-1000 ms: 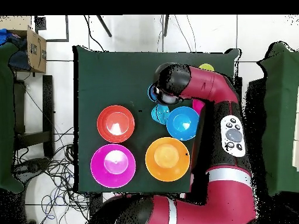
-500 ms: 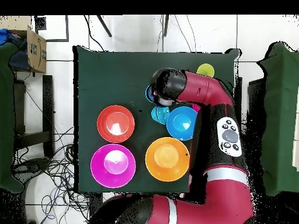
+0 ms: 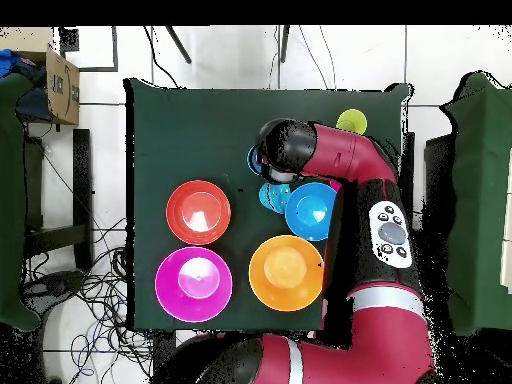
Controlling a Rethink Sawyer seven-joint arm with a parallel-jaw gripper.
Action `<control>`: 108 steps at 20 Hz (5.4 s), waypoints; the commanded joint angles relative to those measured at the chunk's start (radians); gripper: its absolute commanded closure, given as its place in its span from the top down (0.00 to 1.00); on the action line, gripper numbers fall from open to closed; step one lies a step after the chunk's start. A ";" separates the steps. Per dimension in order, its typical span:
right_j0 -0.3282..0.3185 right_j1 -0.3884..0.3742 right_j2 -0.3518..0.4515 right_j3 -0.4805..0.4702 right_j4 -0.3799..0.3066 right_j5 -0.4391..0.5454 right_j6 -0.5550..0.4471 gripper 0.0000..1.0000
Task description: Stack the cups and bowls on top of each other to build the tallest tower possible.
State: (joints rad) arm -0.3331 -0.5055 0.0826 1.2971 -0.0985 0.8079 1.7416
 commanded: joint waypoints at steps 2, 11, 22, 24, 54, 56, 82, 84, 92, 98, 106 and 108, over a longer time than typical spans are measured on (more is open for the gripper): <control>-0.006 0.018 0.098 0.077 -0.055 -0.040 -0.077 0.00; -0.010 0.022 0.102 0.084 -0.056 -0.044 -0.078 0.00; -0.018 0.023 0.109 0.097 -0.062 -0.074 -0.079 0.00; -0.018 0.022 0.109 0.099 -0.063 -0.076 -0.078 0.00; -0.022 0.032 0.108 0.086 -0.080 -0.117 -0.101 0.00; -0.021 0.032 0.106 0.086 -0.080 -0.111 -0.101 0.00; -0.018 0.014 0.079 0.143 -0.111 -0.113 -0.107 0.00; -0.018 0.013 0.079 0.145 -0.117 -0.110 -0.105 0.00; -0.030 0.010 0.089 0.159 -0.140 -0.119 -0.094 0.00; -0.039 0.011 0.098 0.169 -0.150 -0.141 -0.097 0.00; -0.071 0.013 0.163 0.192 -0.125 -0.215 -0.084 0.00; -0.083 0.014 0.185 0.197 -0.114 -0.237 -0.081 0.00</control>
State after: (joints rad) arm -0.3851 -0.5037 0.1090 1.4251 -0.1782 0.6925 1.7416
